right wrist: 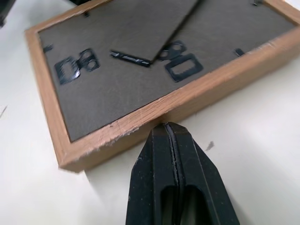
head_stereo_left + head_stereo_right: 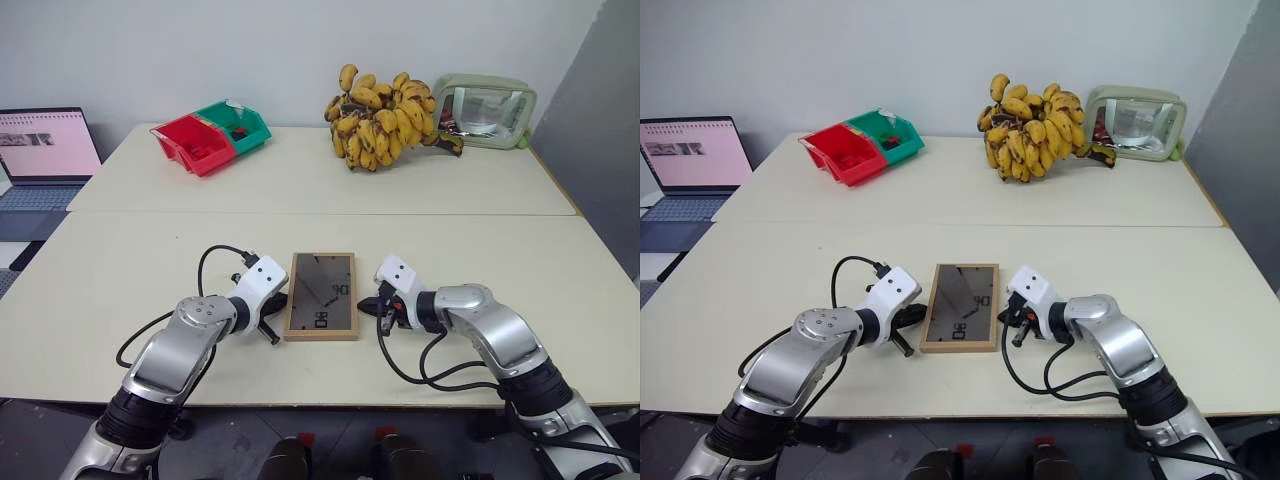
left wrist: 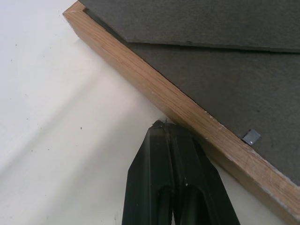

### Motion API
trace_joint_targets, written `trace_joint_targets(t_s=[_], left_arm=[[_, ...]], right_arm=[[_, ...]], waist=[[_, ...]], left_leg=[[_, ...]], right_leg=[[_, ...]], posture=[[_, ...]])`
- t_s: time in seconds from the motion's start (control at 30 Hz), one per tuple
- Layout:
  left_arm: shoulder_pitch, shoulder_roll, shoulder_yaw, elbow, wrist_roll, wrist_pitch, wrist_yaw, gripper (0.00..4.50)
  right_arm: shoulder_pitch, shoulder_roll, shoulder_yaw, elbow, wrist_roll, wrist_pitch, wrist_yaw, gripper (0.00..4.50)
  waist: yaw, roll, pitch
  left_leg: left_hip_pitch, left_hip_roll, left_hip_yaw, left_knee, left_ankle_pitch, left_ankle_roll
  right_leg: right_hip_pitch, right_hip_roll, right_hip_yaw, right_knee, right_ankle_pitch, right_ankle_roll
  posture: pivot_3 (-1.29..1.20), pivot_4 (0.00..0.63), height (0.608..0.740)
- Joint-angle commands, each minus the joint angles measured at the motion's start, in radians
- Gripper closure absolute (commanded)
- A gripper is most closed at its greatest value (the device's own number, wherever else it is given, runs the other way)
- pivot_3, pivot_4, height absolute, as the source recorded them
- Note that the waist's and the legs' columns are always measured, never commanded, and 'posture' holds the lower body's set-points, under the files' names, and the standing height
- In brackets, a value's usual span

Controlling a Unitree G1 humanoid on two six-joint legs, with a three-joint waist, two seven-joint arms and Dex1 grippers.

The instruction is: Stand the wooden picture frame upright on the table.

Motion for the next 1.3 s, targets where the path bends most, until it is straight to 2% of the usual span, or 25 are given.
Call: trace_joint_targets(t_s=[0.03,0.4,0.47,0.53,0.67,0.7,0.77,0.83,0.9,1.0,1.03,1.13,1.3], left_arm=[[0.014,-0.027,-0.088,-0.011,-0.019,0.024,-0.037,4.48],[0.023,0.044,0.021,-0.112,-0.141,0.141,-0.133,4.48],[0.027,0.094,0.044,-0.099,-0.141,0.118,-0.159,4.48],[0.036,0.161,0.105,-0.063,-0.164,0.096,-0.207,4.48],[0.043,0.223,0.262,-0.022,-0.333,0.187,-0.326,4.48],[0.045,0.227,0.308,-0.013,-0.399,0.243,-0.359,4.11],[0.044,0.236,0.385,0.001,-0.528,0.389,-0.411,3.71],[0.01,0.195,0.481,0.047,-0.625,0.578,-0.405,3.26],[-0.005,0.163,0.543,0.098,-0.672,0.685,-0.392,2.9],[0.008,0.136,0.581,0.153,-0.722,0.72,-0.354,2.31],[0.011,0.13,0.587,0.175,-0.738,0.725,-0.338,1.94],[0.028,0.12,0.592,0.213,-0.778,0.727,-0.303,1.48],[0.016,0.068,0.588,0.287,-0.76,0.714,-0.237,0.43]], right_arm=[[-0.016,-0.009,0.024,-0.034,-0.013,-0.051,0.001,4.5],[-0.082,-0.024,-0.045,0.16,-0.09,-0.19,-0.098,4.5],[-0.101,-0.018,-0.056,0.192,-0.09,-0.205,-0.104,4.5],[-0.112,-0.017,-0.063,0.216,-0.09,-0.22,-0.103,4.5],[-0.113,-0.016,-0.069,0.239,-0.088,-0.24,-0.092,4.5],[-0.111,-0.015,-0.068,0.244,-0.09,-0.247,-0.089,4.5],[-0.11,-0.01,-0.066,0.252,-0.09,-0.258,-0.086,4.5],[-0.109,0.0,-0.064,0.254,-0.086,-0.259,-0.081,4.5],[-0.103,0.009,-0.058,0.246,-0.084,-0.255,-0.078,4.5],[-0.086,0.017,-0.05,0.224,-0.082,-0.25,-0.071,4.5],[-0.081,0.018,-0.048,0.217,-0.082,-0.247,-0.07,4.5],[-0.064,0.02,-0.047,0.196,-0.081,-0.236,-0.07,4.5],[-0.032,0.012,-0.043,0.15,-0.081,-0.215,-0.066,4.5]], waist=[[0.0,0.0,0.0],[-0.003,0.0,0.0],[-0.005,-0.001,0.001],[-0.007,-0.001,0.001],[-0.019,-0.002,0.002],[-0.021,-0.002,0.002],[-0.026,-0.002,0.002],[-0.026,-0.002,0.003],[-0.026,-0.003,0.003],[-0.028,-0.003,0.003],[-0.028,-0.003,0.003],[-0.027,-0.003,0.003],[-0.026,-0.003,0.003]], left_leg=[[0.0,0.0,0.0,0.0,0.0,0.0],[-0.002,0.0,0.0,-0.001,0.0,0.0],[-0.002,0.0,0.0,-0.001,0.0,0.0],[-0.003,0.0,0.0,-0.001,0.0,0.0],[-0.003,0.002,0.001,-0.003,0.0,0.0],[-0.003,0.002,0.0,-0.003,0.0,0.0],[-0.003,0.002,0.0,-0.003,0.0,0.0],[-0.003,0.002,0.0,-0.003,0.0,0.0],[-0.004,0.002,0.0,-0.002,0.0,0.0],[-0.003,0.002,0.0,-0.002,0.0,0.0],[-0.003,0.003,-0.001,-0.002,0.0,0.0],[-0.003,0.003,-0.001,-0.003,0.0,0.0],[-0.003,0.003,-0.001,-0.003,0.0,0.0]], right_leg=[[0.0,0.0,0.0,0.0,0.0,0.0],[-0.002,-0.001,0.0,-0.001,0.0,0.0],[-0.002,-0.001,0.0,-0.001,0.0,0.0],[-0.003,-0.001,0.0,0.0,0.0,0.0],[-0.005,0.001,-0.001,0.0,0.0,-0.001],[-0.005,0.001,-0.001,0.0,0.0,-0.001],[-0.005,0.001,-0.001,0.0,0.0,-0.001],[-0.005,0.001,-0.001,0.0,0.0,-0.001],[-0.005,0.001,-0.001,0.0,0.0,-0.001],[-0.005,0.002,-0.001,0.0,0.0,-0.001],[-0.005,0.001,-0.001,0.0,0.0,-0.001],[-0.005,0.001,-0.002,0.001,0.0,-0.002],[-0.005,0.001,-0.001,0.001,0.001,-0.003]], posture=[[0.0,0.15,0.74],[0.0,0.15,0.74],[0.0,0.15,0.74],[0.0,0.15,0.74],[0.0,0.15,0.74],[0.0,0.15,0.74],[0.0,0.15,0.74],[0.0,0.15,0.74],[0.0,0.15,0.74],[0.0,0.15,0.74],[0.0,0.15,0.74],[0.0,0.15,0.74],[0.0,0.15,0.74]])
